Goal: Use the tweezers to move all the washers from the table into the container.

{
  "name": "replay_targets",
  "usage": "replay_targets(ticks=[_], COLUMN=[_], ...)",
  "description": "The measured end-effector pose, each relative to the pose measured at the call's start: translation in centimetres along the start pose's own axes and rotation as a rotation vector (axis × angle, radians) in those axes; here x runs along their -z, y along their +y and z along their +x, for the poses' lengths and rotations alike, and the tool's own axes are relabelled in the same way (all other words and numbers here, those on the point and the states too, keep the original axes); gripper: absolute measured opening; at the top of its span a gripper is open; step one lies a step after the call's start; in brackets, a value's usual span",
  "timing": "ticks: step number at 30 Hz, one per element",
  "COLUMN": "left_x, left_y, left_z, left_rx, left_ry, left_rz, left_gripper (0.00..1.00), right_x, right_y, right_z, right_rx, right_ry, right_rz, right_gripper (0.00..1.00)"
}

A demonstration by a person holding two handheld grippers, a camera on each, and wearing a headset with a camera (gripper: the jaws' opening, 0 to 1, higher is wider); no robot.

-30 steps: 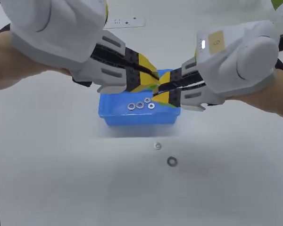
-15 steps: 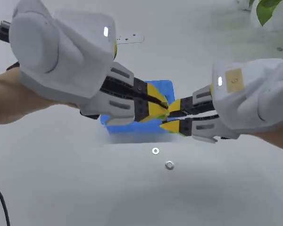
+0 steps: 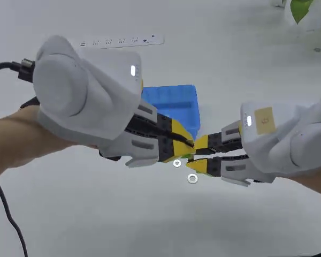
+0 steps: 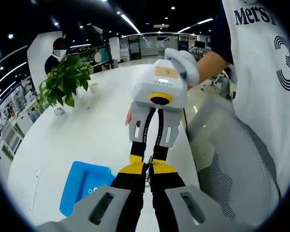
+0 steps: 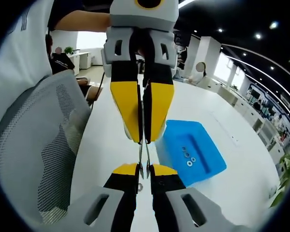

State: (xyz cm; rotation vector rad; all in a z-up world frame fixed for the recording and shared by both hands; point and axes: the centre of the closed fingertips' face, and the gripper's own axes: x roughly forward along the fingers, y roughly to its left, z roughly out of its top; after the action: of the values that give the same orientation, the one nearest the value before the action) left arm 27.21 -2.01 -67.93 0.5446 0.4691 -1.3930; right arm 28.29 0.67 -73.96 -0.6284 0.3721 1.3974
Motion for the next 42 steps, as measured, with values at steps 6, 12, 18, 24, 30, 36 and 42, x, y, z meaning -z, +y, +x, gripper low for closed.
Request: replay_targets(ticks=[6,12,18,24,30,36,42], left_x=[1.1,2.2,3.1,3.3,3.4,3.1,3.4], left_y=[-0.9,-0.5,-0.3,0.1,0.2,0.1,-0.2], left_z=[1.4,2.2,2.6,2.7,2.6,2.4,2.4], left_rx=[0.004,-0.007,0.001,-0.001,0.001,-0.002,0.009], left_ry=[-0.004,0.008,0.025,0.026,0.038,0.035,0.042], left_rz=[-0.037,-0.08,-0.095,-0.111,-0.109,-0.104,-0.12], left_gripper=[0.07,0.07,0.07,0.07,0.07,0.07,0.07], right_x=[1.8,3.1,3.7,3.9,3.9,3.5,3.7], right_y=[1.1,1.2,1.2,1.0,0.9,1.0,1.4], right_z=[0.3,0.9,1.6,1.9,2.1,2.2,2.5], right_rx=[-0.013,-0.015,-0.034,-0.04,-0.047,-0.054,-0.072], right_ry=[0.024,0.031,0.037,0.037,0.04,0.036,0.039], right_rz=[0.05,0.107,0.122,0.139,0.145,0.135,0.144], right_gripper=[0.1,0.11,0.11,0.11,0.12,0.12,0.12])
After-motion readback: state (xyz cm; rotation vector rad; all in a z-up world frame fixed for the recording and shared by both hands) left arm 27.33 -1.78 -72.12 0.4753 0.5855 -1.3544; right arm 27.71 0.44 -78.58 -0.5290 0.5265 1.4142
